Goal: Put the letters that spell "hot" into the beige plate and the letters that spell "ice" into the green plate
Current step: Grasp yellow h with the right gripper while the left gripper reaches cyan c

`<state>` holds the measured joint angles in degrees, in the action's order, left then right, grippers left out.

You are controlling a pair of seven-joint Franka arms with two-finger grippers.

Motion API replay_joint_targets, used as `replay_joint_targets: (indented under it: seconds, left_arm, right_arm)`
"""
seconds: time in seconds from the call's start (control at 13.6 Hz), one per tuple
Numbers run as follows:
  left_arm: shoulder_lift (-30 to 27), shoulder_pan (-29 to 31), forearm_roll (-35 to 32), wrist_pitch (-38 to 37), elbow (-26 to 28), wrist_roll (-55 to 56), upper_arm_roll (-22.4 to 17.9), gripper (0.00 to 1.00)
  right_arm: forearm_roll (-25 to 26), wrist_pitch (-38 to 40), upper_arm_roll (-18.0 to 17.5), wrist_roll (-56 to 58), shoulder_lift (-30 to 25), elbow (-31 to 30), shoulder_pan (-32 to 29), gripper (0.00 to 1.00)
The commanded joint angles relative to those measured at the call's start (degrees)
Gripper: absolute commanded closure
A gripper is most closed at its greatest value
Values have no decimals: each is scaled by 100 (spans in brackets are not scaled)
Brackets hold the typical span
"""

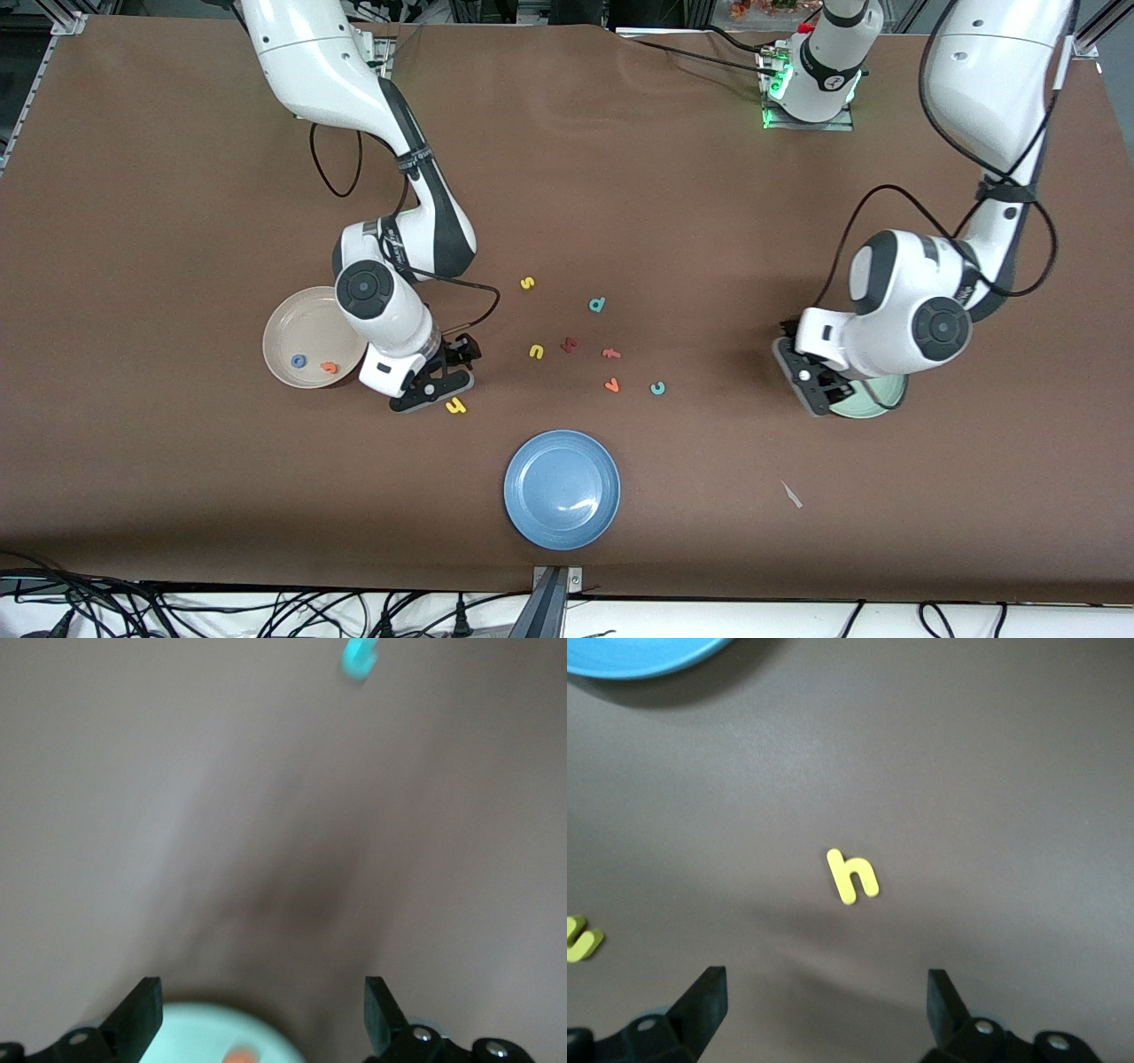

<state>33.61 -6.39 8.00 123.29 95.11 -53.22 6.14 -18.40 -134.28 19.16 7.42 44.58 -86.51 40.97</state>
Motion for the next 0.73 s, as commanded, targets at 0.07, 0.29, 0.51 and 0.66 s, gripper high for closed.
replay_joint_targets:
  seconds: [0.07,0.29,0.51,0.66]
  left_arm:
    - [321,-651,676,-86,-503,1353,-43,0]
    - [479,-855,677,-86,-783,2612,-87,0]
    - [602,-969,668,-86,-1003,3605,-148,0]
    - [725,-1205,651,-121,-1039,4439,-376,0]
  right_arm:
    - [-84,182,-27,110,787,1038,-89,0]
    - [-93,305,-183,837,903,1277,-395,0]
    - [-76,332,-1044,1647,1034,1557,-1255,0]
    - [-49,341,-1187,1684,1157,1751,-1346,0]
